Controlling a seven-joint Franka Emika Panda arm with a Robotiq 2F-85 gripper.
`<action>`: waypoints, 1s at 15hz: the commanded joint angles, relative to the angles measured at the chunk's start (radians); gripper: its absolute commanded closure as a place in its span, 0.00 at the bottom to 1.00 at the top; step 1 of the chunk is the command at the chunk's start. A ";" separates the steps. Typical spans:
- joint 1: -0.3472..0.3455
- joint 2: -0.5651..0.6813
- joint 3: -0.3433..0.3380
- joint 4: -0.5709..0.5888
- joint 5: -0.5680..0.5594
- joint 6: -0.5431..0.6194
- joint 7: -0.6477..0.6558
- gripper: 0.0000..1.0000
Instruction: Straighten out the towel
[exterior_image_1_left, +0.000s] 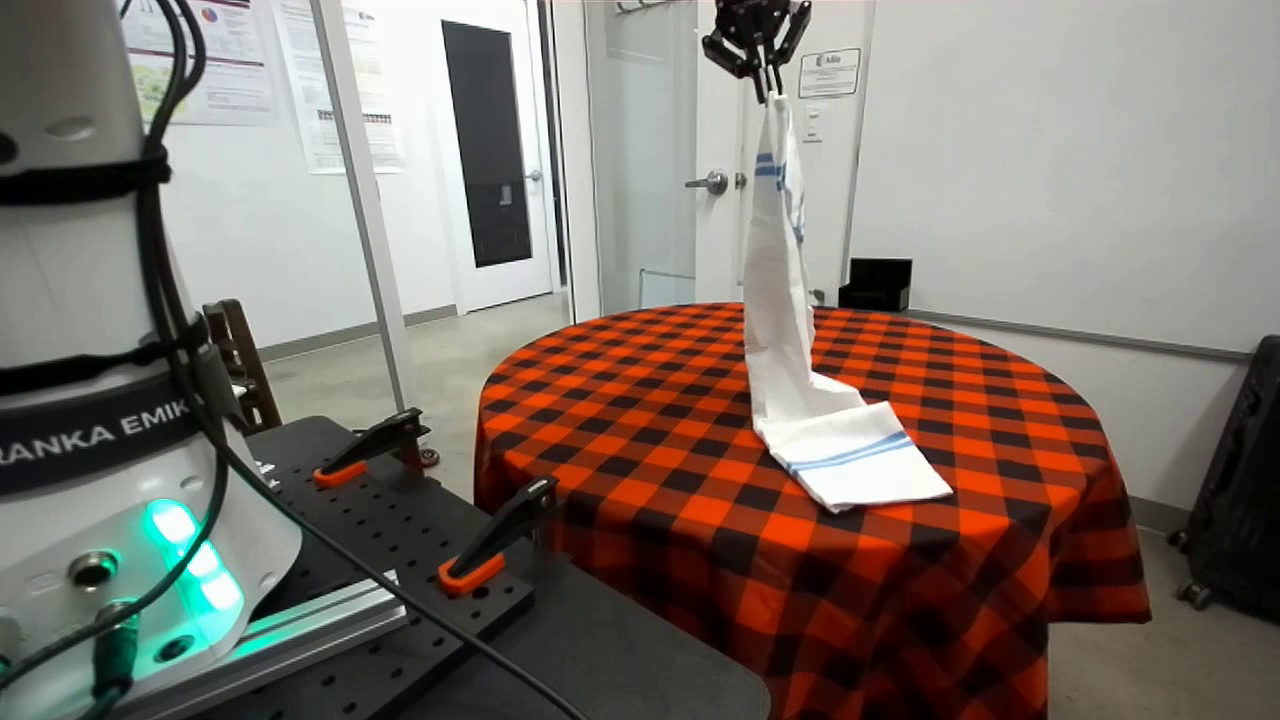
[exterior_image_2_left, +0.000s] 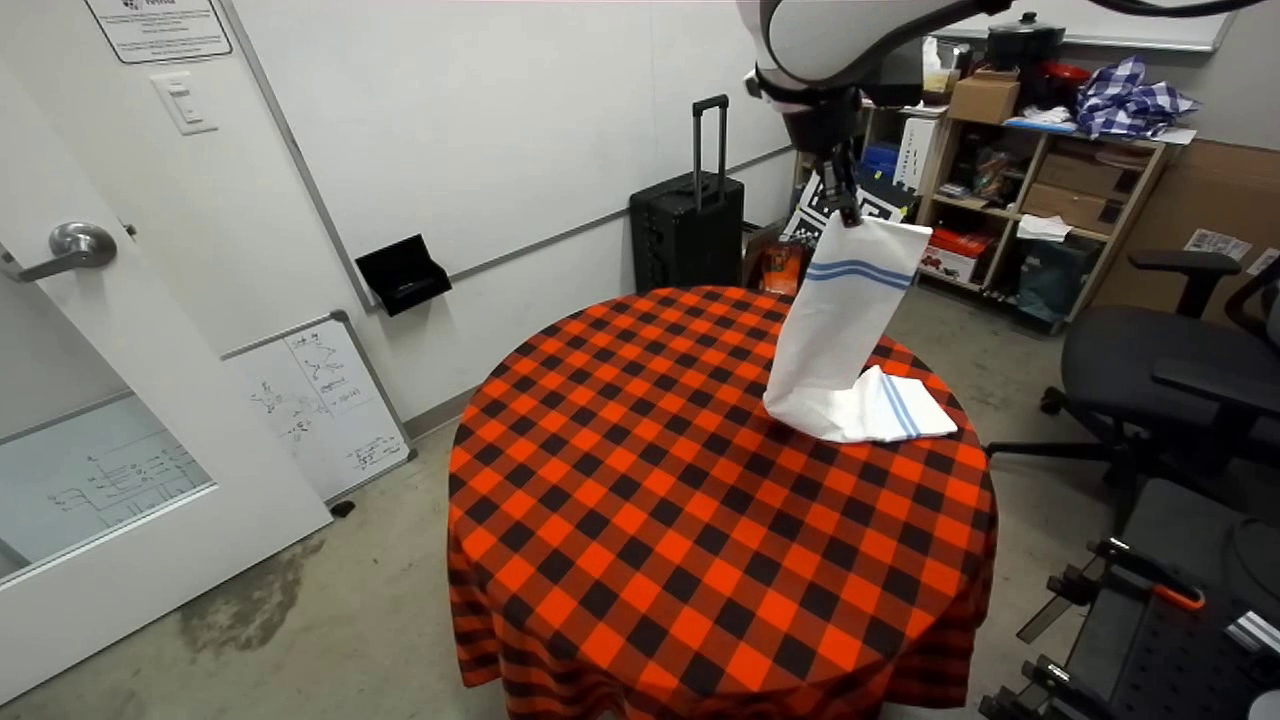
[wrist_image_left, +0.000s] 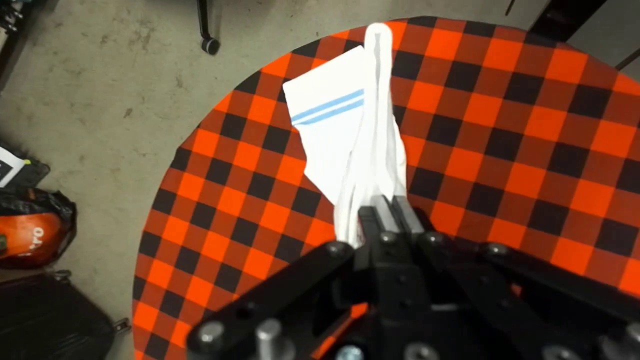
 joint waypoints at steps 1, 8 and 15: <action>0.044 0.045 0.029 0.038 -0.025 -0.056 -0.063 0.99; 0.140 0.116 0.087 0.059 -0.157 -0.073 -0.203 0.99; 0.177 0.242 0.111 0.147 -0.218 -0.049 -0.279 0.99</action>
